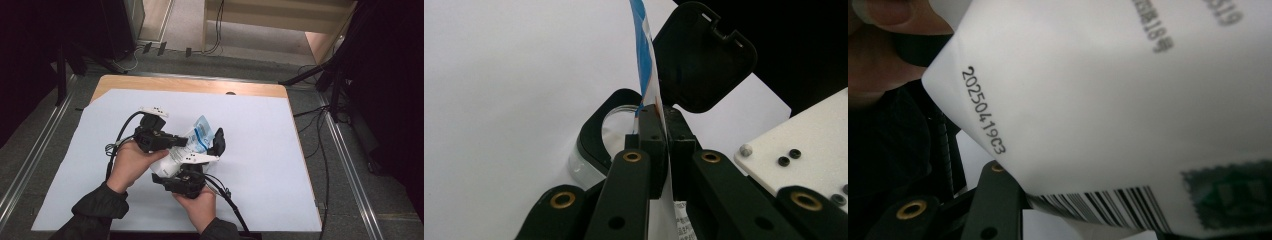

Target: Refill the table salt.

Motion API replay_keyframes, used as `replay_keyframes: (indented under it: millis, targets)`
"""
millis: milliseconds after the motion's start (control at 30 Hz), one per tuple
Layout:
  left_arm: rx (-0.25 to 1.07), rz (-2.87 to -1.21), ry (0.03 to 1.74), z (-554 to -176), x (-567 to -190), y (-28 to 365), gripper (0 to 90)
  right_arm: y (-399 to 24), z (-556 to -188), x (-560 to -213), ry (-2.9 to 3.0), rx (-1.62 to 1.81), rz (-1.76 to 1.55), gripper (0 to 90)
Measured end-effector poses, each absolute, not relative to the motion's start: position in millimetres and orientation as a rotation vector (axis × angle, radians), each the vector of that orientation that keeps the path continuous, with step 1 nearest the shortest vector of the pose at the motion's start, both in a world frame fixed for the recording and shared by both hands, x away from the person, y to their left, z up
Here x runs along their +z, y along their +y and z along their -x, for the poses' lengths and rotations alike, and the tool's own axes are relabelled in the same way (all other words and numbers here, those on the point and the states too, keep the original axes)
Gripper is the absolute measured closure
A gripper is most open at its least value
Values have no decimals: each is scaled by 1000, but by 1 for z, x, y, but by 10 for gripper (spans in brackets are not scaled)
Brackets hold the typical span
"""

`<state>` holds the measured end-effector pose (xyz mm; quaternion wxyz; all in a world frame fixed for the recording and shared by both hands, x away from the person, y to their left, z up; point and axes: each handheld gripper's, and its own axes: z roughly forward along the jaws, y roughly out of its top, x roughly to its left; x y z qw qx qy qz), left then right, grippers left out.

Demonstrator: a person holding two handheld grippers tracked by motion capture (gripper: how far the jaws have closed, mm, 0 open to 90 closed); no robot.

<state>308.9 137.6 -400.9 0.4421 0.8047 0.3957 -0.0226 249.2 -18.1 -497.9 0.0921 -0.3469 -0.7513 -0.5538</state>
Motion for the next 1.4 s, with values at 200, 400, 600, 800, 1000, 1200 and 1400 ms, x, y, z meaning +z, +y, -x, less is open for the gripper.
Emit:
replay_keyframes:
  millis: [200,400,600,800,1000,1200,1400]
  targets:
    - [-56,-1998,983,-309,-401,138,900,-17,-249,-498,-2241,-1639,1024,621]
    - [-49,-2000,982,-309,-401,138,900,-17,-250,-498,-2235,-1635,1020,625]
    - [-57,-1999,980,-309,-402,138,900,-17,-250,-498,-2234,-1630,1018,626]
    - [-75,-2002,992,-312,-400,137,900,-18,-252,-497,-2223,-1632,1019,628]
    - [-83,-2004,993,-313,-398,136,899,-19,-253,-496,-2211,-1637,1022,628]
    - [-74,-1998,985,-312,-398,137,899,-18,-252,-495,-2210,-1641,1020,628]
    - [-77,-1984,994,-313,-398,137,897,-19,-253,-495,-2204,-1638,1017,627]
